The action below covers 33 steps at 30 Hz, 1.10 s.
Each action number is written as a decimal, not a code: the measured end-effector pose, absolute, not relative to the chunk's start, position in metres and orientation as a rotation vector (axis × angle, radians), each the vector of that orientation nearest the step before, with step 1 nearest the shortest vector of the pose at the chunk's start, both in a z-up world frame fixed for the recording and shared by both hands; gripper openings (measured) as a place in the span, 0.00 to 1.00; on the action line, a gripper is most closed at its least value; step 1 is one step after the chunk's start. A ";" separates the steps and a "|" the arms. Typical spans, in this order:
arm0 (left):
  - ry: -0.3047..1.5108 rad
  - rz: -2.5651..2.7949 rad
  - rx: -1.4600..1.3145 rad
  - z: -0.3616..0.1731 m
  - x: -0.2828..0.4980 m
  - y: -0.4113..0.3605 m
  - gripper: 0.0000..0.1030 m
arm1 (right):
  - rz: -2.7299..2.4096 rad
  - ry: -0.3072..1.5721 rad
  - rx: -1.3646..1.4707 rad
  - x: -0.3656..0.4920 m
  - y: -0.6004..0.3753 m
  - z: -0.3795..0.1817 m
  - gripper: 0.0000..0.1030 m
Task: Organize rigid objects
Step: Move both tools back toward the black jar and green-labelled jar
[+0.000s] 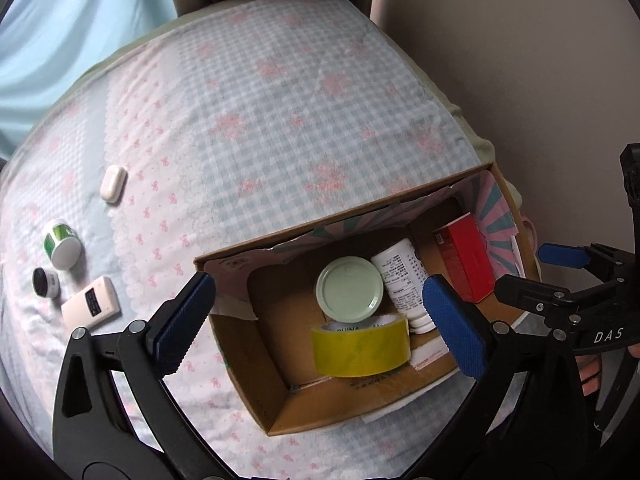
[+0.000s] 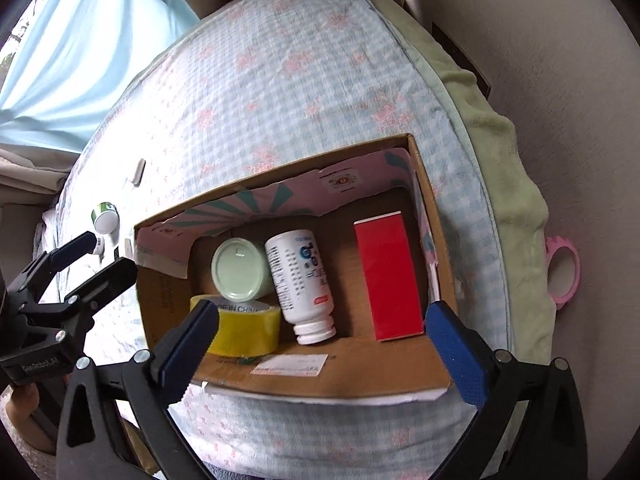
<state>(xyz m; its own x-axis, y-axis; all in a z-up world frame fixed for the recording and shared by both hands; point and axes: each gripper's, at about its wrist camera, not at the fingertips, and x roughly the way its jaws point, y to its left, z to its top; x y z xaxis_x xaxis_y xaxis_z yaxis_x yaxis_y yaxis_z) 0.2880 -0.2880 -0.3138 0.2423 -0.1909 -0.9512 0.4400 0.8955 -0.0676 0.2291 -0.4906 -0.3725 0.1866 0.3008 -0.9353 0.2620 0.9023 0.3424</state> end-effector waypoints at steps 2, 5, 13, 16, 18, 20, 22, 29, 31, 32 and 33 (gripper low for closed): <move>1.236 -0.439 0.221 -0.300 0.282 -0.282 1.00 | 0.028 1.390 0.478 0.225 -0.484 -0.361 1.00; 1.193 -0.438 0.223 -0.279 0.274 -0.271 1.00 | 0.007 1.373 0.458 0.217 -0.475 -0.343 1.00; 1.114 -0.418 0.217 -0.232 0.242 -0.225 1.00 | -0.043 1.301 0.393 0.192 -0.444 -0.292 1.00; 1.102 -0.399 0.199 -0.219 0.227 -0.199 1.00 | -0.035 1.268 0.351 0.186 -0.426 -0.272 1.00; 1.099 -0.388 0.180 -0.211 0.218 -0.178 1.00 | -0.032 1.254 0.315 0.184 -0.410 -0.259 1.00; 1.089 -0.368 0.168 -0.206 0.210 -0.155 1.00 | -0.017 1.240 0.282 0.184 -0.391 -0.247 1.00; 1.079 -0.325 0.159 -0.204 0.204 -0.129 1.00 | 0.005 1.224 0.264 0.185 -0.372 -0.237 1.00; 1.084 -0.206 0.088 -0.200 0.196 -0.025 1.00 | 0.071 1.223 0.234 0.197 -0.297 -0.225 1.00; 1.083 -0.181 0.076 -0.199 0.196 0.006 1.00 | 0.098 1.228 0.245 0.203 -0.274 -0.226 1.00; 1.081 -0.172 0.067 -0.199 0.196 0.022 1.00 | 0.104 1.232 0.239 0.206 -0.262 -0.226 1.00; 1.079 -0.163 0.058 -0.198 0.197 0.037 1.00 | 0.111 1.234 0.233 0.209 -0.250 -0.226 1.00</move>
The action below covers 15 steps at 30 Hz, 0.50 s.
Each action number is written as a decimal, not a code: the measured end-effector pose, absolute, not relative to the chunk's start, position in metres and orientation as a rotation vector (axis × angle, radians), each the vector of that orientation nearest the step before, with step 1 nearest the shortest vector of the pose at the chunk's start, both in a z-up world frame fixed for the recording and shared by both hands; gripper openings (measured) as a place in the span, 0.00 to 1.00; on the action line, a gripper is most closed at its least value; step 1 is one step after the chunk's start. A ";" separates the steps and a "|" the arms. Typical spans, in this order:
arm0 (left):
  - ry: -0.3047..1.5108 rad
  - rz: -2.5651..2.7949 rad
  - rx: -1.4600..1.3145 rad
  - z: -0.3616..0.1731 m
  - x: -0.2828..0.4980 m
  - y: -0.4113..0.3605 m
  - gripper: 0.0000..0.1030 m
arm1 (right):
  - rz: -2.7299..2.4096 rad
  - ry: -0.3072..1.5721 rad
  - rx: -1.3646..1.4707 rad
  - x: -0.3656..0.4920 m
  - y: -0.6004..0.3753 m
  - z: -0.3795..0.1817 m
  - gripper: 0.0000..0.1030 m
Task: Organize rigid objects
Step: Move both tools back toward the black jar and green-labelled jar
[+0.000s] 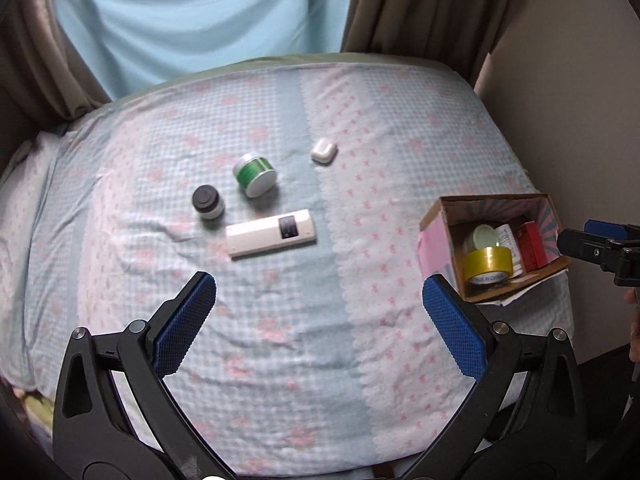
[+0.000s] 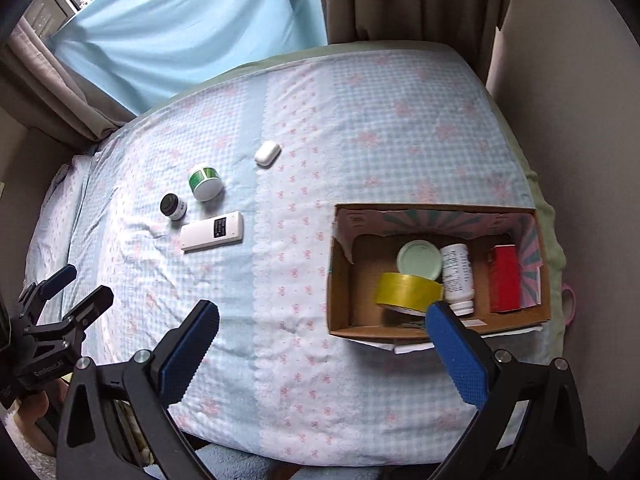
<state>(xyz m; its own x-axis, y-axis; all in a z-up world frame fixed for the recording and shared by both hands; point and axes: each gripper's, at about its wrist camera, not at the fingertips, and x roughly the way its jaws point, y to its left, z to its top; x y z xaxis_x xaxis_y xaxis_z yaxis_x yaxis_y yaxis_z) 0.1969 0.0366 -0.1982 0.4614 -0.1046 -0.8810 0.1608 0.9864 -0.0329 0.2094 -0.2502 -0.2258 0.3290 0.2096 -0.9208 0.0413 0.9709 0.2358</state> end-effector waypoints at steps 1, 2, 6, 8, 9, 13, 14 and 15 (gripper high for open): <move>1.077 -0.152 0.049 -0.198 0.198 0.052 1.00 | 0.122 1.235 0.229 0.213 -0.237 -0.226 1.00; 1.076 -0.139 0.042 -0.199 0.200 0.067 1.00 | 0.133 1.235 0.227 0.217 -0.225 -0.227 1.00; 1.081 -0.106 0.022 -0.205 0.211 0.123 1.00 | 0.159 1.239 0.211 0.236 -0.175 -0.230 1.00; 1.089 -0.099 0.016 -0.212 0.218 0.148 1.00 | 0.177 1.239 0.197 0.249 -0.151 -0.232 1.00; 1.092 -0.096 0.016 -0.215 0.222 0.160 1.00 | 0.185 1.239 0.190 0.255 -0.140 -0.233 1.00; 1.128 -0.098 0.023 -0.237 0.244 0.196 1.00 | 0.235 1.267 0.150 0.290 -0.094 -0.246 1.00; 1.139 -0.095 0.030 -0.244 0.252 0.202 1.00 | 0.250 1.275 0.132 0.301 -0.083 -0.249 1.00; 1.150 -0.096 0.036 -0.252 0.260 0.208 1.00 | 0.266 1.281 0.116 0.312 -0.072 -0.251 1.00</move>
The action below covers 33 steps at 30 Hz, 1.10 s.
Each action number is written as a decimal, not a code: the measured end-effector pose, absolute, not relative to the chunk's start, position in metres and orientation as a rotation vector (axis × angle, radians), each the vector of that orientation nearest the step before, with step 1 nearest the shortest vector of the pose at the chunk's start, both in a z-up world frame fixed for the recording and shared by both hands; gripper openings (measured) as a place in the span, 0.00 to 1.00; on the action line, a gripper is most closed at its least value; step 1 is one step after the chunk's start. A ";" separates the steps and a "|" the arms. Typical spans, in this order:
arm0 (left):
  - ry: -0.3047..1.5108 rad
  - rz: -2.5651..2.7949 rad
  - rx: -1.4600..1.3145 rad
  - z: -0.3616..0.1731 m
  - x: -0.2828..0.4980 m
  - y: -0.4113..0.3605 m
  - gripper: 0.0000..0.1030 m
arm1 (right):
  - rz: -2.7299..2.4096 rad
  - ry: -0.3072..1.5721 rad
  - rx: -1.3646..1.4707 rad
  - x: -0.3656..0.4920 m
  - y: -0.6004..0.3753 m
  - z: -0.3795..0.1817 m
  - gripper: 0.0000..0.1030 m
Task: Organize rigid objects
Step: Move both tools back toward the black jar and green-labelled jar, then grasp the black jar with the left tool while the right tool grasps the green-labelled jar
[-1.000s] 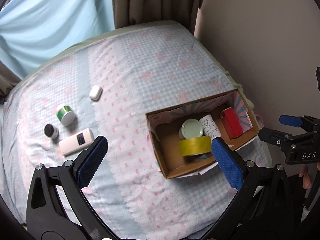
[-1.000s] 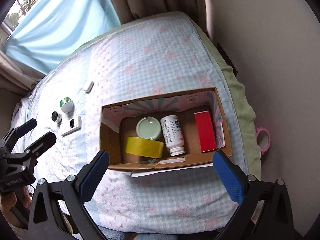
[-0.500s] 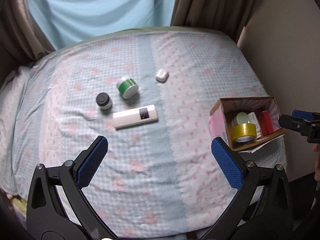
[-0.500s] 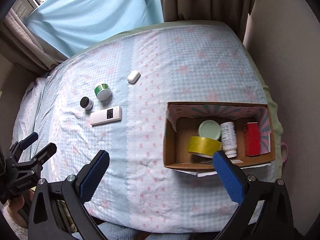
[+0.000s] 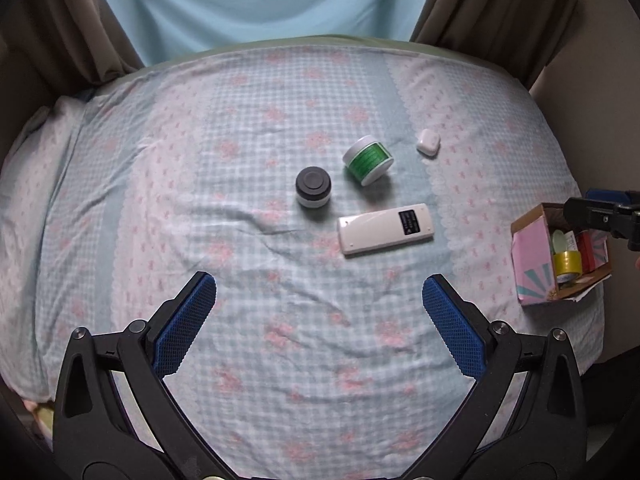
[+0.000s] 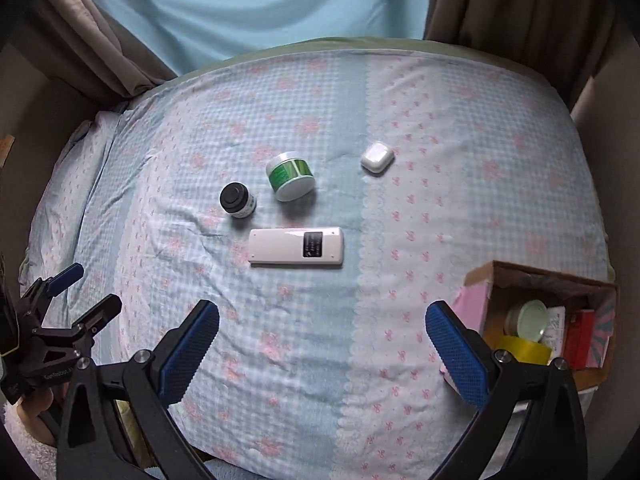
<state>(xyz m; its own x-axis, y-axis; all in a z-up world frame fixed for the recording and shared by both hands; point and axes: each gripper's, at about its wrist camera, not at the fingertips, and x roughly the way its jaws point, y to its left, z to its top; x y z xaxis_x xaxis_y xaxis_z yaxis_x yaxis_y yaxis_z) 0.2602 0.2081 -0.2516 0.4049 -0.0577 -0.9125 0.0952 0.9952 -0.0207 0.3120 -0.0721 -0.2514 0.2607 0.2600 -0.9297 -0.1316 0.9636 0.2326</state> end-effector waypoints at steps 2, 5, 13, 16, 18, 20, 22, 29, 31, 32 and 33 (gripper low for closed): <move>1.175 -0.099 0.049 -0.268 0.278 0.215 1.00 | 0.298 1.296 0.081 0.335 -0.050 -0.257 1.00; 1.218 -0.105 0.039 -0.295 0.306 0.221 1.00 | 0.329 1.330 0.025 0.370 -0.023 -0.273 1.00; 1.318 -0.110 0.011 -0.370 0.376 0.215 1.00 | 0.392 1.447 -0.074 0.455 0.019 -0.342 1.00; 1.343 -0.114 0.005 -0.398 0.399 0.211 1.00 | 0.411 1.486 -0.111 0.479 0.032 -0.371 1.00; 1.354 -0.120 0.007 -0.417 0.414 0.207 1.00 | 0.429 1.508 -0.139 0.495 0.041 -0.391 1.00; 1.363 -0.120 0.017 -0.435 0.426 0.205 1.00 | 0.443 1.536 -0.156 0.511 0.049 -0.412 1.00; 1.373 -0.123 0.017 -0.452 0.435 0.202 0.99 | 0.453 1.562 -0.169 0.522 0.054 -0.429 1.00; 1.367 -0.146 0.018 -0.486 0.450 0.187 0.79 | 0.488 1.635 -0.165 0.541 0.060 -0.469 0.92; 1.350 -0.147 0.006 -0.487 0.451 0.185 0.73 | 0.501 1.639 -0.176 0.543 0.062 -0.473 0.87; 1.343 -0.146 0.004 -0.488 0.453 0.184 0.71 | 0.507 1.642 -0.184 0.543 0.064 -0.475 0.85; 1.336 -0.148 0.003 -0.488 0.454 0.183 0.68 | 0.508 1.645 -0.192 0.544 0.065 -0.477 0.82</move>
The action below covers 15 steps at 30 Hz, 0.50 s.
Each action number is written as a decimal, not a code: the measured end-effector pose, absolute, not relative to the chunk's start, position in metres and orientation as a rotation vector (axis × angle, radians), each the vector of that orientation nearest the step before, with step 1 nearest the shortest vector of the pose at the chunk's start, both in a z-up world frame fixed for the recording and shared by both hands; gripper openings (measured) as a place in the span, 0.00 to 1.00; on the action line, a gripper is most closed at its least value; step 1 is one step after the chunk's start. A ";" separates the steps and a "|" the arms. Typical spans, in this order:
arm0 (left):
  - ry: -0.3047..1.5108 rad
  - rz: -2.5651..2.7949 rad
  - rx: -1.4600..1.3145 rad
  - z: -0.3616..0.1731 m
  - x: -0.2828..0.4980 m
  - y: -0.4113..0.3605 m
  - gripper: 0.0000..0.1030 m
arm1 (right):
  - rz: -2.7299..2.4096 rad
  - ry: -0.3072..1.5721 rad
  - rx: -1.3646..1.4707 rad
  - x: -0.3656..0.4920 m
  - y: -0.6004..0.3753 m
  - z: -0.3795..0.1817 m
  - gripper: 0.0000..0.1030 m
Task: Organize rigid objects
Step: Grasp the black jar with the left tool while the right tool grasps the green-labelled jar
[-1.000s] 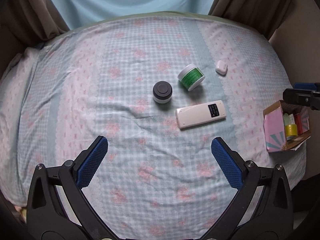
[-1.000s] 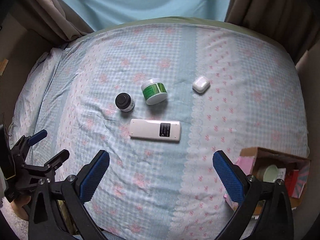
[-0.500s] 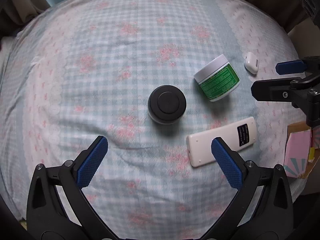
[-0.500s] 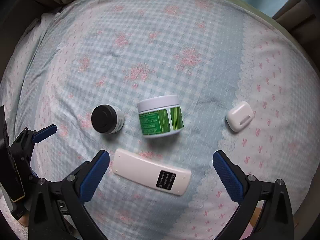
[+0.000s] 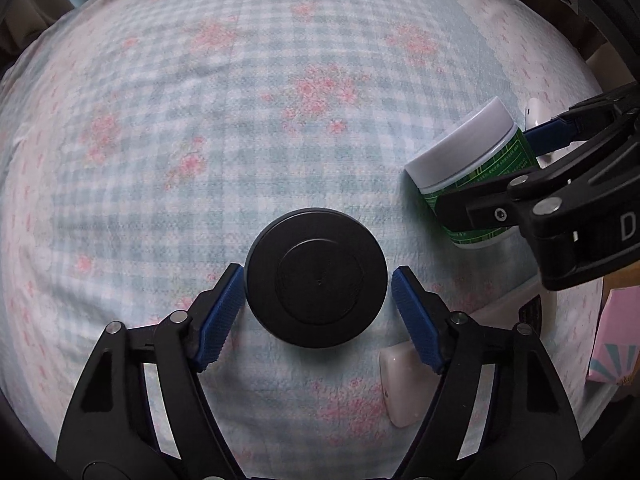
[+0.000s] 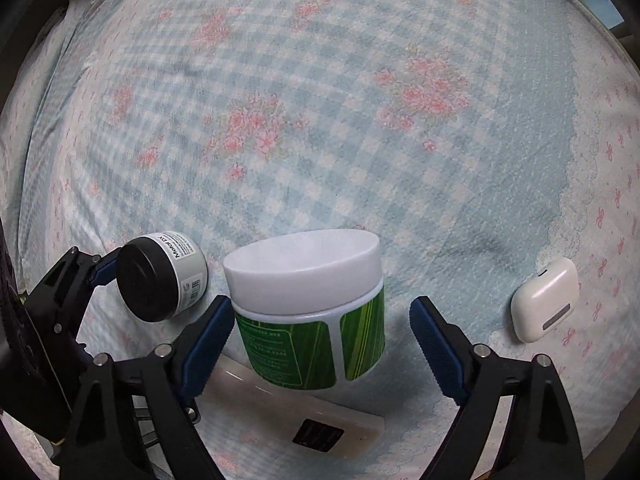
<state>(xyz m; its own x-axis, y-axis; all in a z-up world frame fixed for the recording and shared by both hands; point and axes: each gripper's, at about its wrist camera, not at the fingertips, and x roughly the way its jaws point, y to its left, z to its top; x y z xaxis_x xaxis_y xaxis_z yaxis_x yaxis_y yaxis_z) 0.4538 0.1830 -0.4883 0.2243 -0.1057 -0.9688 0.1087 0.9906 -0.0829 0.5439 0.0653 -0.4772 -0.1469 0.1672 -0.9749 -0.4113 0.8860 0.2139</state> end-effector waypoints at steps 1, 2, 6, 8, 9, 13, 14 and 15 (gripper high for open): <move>1.332 -0.149 0.004 -0.489 0.456 0.181 0.64 | 0.507 1.649 -0.200 0.544 0.066 -0.479 0.79; 1.331 -0.143 0.014 -0.490 0.457 0.180 0.60 | 0.511 1.653 -0.201 0.544 0.067 -0.481 0.77; 1.320 -0.139 0.000 -0.490 0.461 0.182 0.52 | 0.524 1.652 -0.204 0.543 0.072 -0.484 0.66; 1.315 -0.147 -0.006 -0.490 0.461 0.183 0.52 | 0.518 1.643 -0.222 0.542 0.076 -0.483 0.66; 1.313 -0.149 -0.001 -0.490 0.461 0.182 0.52 | 0.516 1.641 -0.222 0.541 0.076 -0.483 0.66; 1.309 -0.147 0.001 -0.484 0.455 0.187 0.52 | 0.507 1.631 -0.211 0.539 0.081 -0.480 0.66; 1.309 -0.144 -0.003 -0.483 0.453 0.189 0.52 | 0.504 1.628 -0.209 0.539 0.081 -0.478 0.66; 1.309 -0.142 -0.007 -0.481 0.451 0.190 0.52 | 0.502 1.623 -0.205 0.533 0.082 -0.476 0.65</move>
